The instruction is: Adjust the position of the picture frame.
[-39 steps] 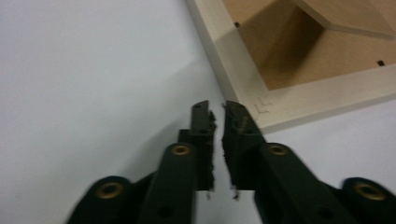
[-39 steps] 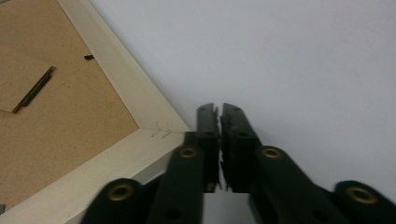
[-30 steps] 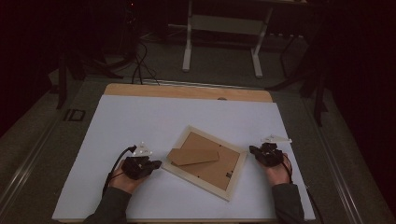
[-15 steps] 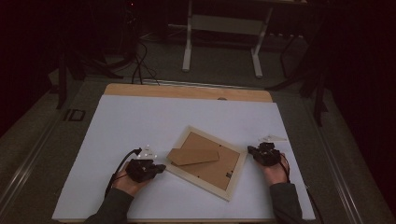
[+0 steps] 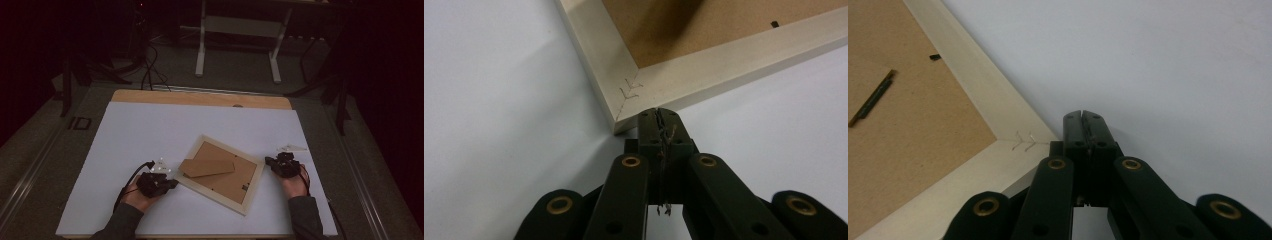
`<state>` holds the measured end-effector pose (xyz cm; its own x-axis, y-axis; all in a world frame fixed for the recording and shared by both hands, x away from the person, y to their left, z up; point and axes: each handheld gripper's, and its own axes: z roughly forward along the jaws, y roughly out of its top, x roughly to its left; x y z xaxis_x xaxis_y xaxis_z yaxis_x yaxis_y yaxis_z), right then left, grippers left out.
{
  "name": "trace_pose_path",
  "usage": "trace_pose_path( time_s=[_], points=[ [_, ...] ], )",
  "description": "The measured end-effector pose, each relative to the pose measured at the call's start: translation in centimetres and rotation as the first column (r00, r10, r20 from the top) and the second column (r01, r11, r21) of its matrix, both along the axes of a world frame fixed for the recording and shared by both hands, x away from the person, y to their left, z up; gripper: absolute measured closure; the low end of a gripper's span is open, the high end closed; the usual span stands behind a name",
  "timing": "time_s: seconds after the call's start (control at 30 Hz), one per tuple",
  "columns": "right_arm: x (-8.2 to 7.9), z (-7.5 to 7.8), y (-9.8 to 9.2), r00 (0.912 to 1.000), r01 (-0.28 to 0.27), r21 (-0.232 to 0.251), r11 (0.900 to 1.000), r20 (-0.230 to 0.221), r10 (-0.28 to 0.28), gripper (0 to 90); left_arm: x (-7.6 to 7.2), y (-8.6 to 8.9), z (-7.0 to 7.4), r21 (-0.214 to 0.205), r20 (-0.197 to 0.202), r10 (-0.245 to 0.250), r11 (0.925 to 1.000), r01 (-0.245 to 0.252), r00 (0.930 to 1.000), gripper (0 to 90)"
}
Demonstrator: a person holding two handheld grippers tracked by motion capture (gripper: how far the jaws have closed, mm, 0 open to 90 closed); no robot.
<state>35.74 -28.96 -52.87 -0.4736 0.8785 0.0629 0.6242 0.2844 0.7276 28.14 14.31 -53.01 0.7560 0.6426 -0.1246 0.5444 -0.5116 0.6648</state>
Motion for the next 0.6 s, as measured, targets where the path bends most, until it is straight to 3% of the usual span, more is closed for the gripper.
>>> trace_pose_path(
  time_s=[0.1, 0.33, 0.6],
  points=[
    [-0.4, 0.1, -0.1, 1.0000, -0.001, 0.007, 1.0000, -0.006, 0.001, 90.0, 0.0, -0.3, -0.2, 0.023, -0.001, -0.001, 0.9997, 0.001, 1.0000, 90.0],
    [-1.3, 0.4, -0.6, 0.9996, 0.007, -0.005, 1.0000, -0.028, -0.007, 90.0, 0.0, -0.2, -0.2, 0.019, 0.000, 0.004, 0.9998, -0.004, 1.0000, 90.0],
    [-1.4, 0.1, 0.0, 0.9977, -0.024, -0.018, 0.9995, -0.064, 0.023, 90.0, 0.1, 0.0, -0.2, 0.021, -0.001, 0.008, 0.9998, -0.008, 1.0000, 90.0]
  ],
)
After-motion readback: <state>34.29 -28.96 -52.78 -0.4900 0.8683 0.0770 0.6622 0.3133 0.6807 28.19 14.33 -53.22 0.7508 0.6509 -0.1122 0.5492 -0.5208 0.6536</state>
